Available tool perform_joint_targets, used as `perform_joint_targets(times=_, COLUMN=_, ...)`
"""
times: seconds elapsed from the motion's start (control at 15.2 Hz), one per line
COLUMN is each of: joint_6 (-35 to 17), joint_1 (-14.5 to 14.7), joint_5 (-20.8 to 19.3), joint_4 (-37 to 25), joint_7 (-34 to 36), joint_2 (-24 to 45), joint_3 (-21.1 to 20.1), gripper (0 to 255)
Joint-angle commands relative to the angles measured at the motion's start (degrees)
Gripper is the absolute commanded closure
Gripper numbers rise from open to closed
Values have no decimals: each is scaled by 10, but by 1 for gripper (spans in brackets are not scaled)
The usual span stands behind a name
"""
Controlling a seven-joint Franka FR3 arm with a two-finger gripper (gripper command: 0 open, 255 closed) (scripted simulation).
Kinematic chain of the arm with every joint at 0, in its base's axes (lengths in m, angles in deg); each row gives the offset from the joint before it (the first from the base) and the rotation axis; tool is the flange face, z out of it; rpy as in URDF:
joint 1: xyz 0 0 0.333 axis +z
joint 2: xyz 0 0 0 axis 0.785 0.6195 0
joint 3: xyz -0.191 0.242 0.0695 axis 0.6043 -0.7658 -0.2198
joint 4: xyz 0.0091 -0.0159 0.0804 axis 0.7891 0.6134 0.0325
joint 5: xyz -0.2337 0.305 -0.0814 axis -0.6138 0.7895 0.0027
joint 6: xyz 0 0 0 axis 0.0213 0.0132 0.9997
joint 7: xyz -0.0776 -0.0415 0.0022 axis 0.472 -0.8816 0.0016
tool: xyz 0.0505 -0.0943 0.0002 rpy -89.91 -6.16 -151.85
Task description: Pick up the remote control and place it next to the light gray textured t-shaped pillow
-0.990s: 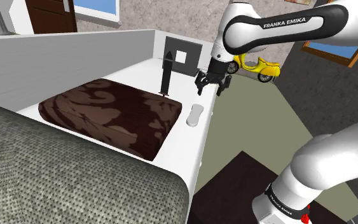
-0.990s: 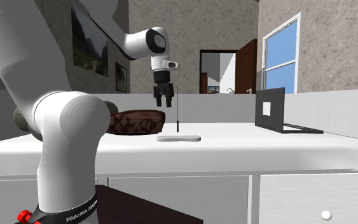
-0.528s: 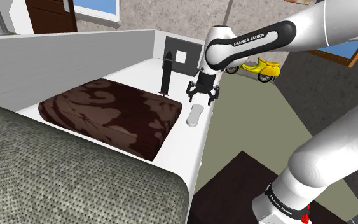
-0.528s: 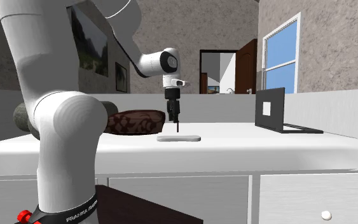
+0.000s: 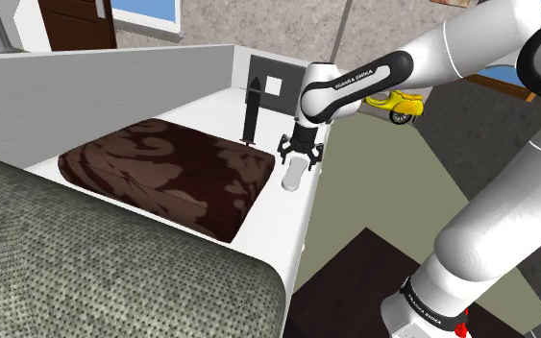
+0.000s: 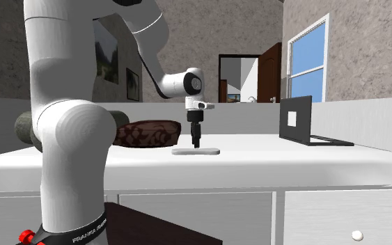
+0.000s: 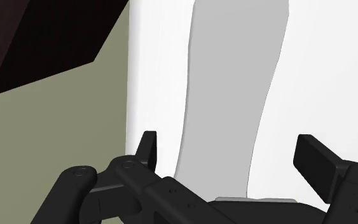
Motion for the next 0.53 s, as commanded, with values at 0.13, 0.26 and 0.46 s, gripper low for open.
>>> perform_joint_targets(times=0.13, joint_6=-30, joint_1=0, joint_5=-5, joint_4=14, joint_7=4, joint_2=16, joint_3=0, gripper=0)
perform_joint_targets(times=0.26, joint_6=-30, joint_1=0, joint_5=-5, joint_4=14, joint_7=4, joint_2=16, joint_3=0, gripper=0)
perform_joint_targets(times=0.46, joint_6=-30, joint_1=0, joint_5=-5, joint_4=14, joint_7=4, joint_2=16, joint_3=0, gripper=0)
